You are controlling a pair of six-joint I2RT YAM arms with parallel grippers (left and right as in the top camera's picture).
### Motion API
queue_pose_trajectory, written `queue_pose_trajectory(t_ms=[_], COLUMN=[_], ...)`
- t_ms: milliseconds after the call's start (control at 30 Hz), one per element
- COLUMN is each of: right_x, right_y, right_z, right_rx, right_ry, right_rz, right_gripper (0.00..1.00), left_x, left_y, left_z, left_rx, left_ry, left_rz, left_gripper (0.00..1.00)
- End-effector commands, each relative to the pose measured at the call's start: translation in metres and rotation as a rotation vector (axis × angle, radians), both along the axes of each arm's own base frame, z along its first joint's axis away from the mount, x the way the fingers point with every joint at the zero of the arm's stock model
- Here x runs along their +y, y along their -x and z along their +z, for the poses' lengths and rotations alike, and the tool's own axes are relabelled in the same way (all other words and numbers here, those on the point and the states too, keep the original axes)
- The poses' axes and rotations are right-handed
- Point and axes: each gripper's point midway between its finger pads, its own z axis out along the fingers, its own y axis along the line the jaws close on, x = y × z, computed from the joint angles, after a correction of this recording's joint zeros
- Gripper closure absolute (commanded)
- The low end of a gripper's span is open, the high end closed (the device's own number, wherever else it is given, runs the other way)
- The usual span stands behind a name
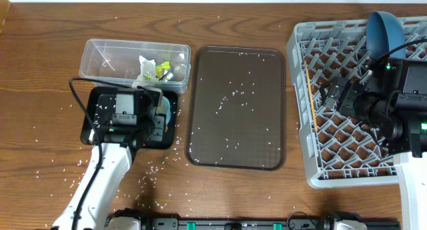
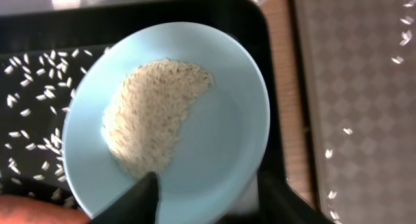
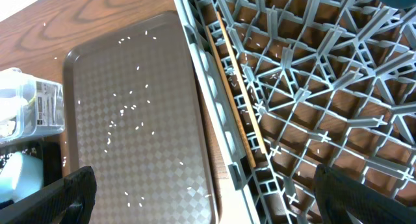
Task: Sort waste into correct bins and load items into the dishwasher rack
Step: 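Tilt the bowl over the black tray to pour out the rice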
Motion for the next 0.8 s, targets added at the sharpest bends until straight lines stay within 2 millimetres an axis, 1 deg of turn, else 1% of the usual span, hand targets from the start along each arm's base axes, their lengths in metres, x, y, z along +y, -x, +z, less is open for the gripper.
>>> queue_pose_trajectory(t_ms=[0,67,133,233,333,433,533,600,700,767], right_x=[-0.005,-0.005,-0.005,-0.005,-0.005,-0.005,-0.005,-0.005,-0.005,-0.005], right_y=[0.002,0.002,0.002,0.002,0.002,0.002,0.002,0.003,0.003,0.003], right_z=[0.005,0.004,0.004,0.004,0.004,0.004,0.004,0.004,0.003,0.003], right_rx=[-0.014,-0.013,-0.011,-0.012,-0.012,-0.012,-0.011,-0.008,-0.007,-0.006], right_ry=[0.004,0.004,0.004,0.004,0.004,0.004,0.005,0.005,0.005,0.005], right_rz=[-0.011,-0.011,-0.012,-0.012,-0.012,-0.012,-0.012,-0.012,-0.012,-0.012], right_gripper=[0.01,0.01,0.01,0.01,0.01,0.01,0.01,0.01,0.01,0.01], left_x=[0.0,-0.008,-0.013,-0.014,-0.014,-0.008,-0.009,-0.009,-0.009,-0.008], left_y=[-0.002,0.005,0.013,0.017,0.014,0.004,-0.002,-0.003,-0.002,0.0], left_z=[-0.006,-0.013,-0.02,-0.026,-0.027,-0.027,-0.029,-0.032,-0.038,-0.042], left_rx=[0.015,0.056,0.1,0.129,0.116,0.082,0.071,0.077,0.096,0.111], left_ry=[-0.051,-0.017,0.005,0.004,-0.016,-0.05,-0.049,-0.046,-0.046,-0.047], left_rz=[-0.079,-0.121,-0.156,-0.165,-0.196,-0.179,-0.178,-0.171,-0.172,-0.172], left_gripper=[0.64,0.69,0.69,0.69,0.69,0.69,0.7,0.76,0.81,0.81])
